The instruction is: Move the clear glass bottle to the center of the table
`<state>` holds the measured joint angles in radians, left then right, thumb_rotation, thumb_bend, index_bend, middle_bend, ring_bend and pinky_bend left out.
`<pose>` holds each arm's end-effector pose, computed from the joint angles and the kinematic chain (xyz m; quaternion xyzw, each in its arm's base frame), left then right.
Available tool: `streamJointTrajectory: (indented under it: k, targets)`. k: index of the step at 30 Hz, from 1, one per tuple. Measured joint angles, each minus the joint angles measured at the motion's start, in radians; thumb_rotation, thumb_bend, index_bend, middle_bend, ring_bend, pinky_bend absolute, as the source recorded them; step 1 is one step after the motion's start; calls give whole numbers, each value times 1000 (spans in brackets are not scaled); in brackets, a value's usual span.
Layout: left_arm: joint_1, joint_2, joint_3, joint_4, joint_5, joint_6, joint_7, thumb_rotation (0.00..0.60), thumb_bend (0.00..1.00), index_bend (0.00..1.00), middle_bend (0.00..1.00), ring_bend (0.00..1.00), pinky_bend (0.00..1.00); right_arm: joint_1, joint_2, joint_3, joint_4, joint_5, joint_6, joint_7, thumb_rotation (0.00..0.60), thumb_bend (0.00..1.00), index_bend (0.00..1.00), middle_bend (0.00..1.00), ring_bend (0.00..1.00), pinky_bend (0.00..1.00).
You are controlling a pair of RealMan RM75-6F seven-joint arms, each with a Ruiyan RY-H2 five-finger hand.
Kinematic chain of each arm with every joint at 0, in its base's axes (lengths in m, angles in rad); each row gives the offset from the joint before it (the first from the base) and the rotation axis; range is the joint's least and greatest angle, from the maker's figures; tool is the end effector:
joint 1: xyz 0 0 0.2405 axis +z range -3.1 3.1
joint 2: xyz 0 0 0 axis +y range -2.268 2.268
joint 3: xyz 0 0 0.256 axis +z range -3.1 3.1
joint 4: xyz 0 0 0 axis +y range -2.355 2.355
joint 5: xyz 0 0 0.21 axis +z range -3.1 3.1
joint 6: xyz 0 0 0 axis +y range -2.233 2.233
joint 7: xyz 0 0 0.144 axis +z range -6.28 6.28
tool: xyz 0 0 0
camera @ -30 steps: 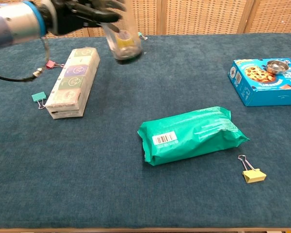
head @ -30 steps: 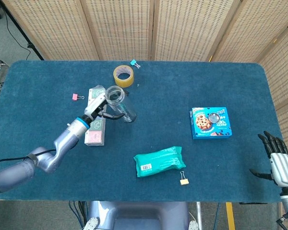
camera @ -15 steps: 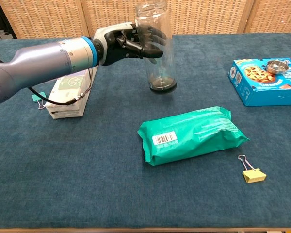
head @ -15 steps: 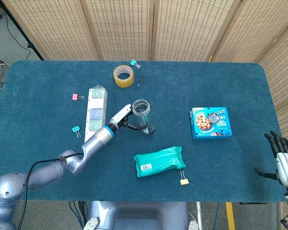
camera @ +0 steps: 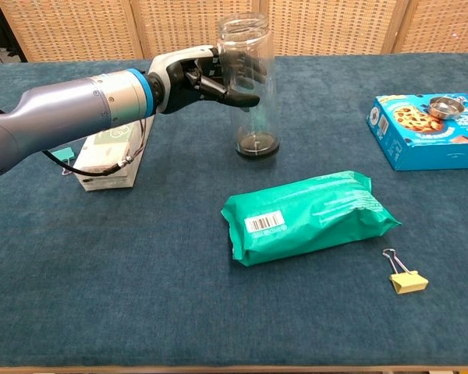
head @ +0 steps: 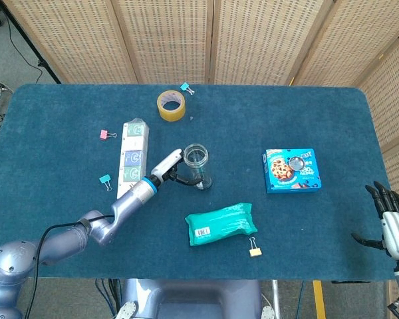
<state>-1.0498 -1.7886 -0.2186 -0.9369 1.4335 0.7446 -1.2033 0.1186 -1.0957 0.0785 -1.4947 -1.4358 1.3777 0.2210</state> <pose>-0.0687 0.4167 -0.0722 -0.5353 -0.6736 -0.5062 0.0591 -0.3417 -0.1999 0.1755 0.5664 -0.4384 0.3931 0.5766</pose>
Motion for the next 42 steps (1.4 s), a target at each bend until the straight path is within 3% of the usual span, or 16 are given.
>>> streamJointTrajectory:
  k: [5,14,35,42]
  targets:
    - [2,-2,15,5,15,8,-5,600,395,254,121,5,298,0,0,1,0,1,-2,1,600,0,0,0,0,0]
    - [3,25,36,-21,38,7,-28,600,358,150,1,0,187,-2,3,2,-4,-3,4,3,600,0,0,0,0,0]
    - [89,161,78,-182,66,127,-11,600,342,33,0,0,76,-5,7,-5,-33,-30,21,-22,600,0,0,0,0,0]
    - [154,244,86,-263,79,242,21,600,341,23,0,0,63,-9,11,-10,-50,-47,36,-39,600,0,0,0,0,0]
